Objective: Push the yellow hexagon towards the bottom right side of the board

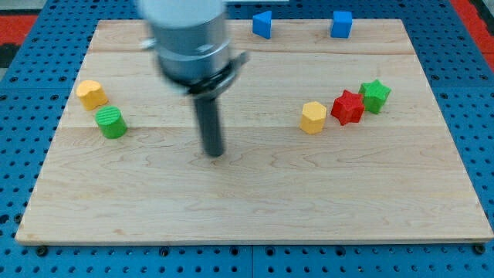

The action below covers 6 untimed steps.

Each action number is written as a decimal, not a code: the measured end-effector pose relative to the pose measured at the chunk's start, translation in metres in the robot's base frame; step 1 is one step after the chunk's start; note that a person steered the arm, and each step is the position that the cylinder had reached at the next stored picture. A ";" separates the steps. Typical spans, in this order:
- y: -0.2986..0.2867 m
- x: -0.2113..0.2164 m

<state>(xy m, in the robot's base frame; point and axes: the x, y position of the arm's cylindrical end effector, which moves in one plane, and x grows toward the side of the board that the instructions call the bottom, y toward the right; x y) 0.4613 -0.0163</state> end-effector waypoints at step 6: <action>0.170 -0.040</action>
<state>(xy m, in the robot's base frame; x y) 0.4211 0.1538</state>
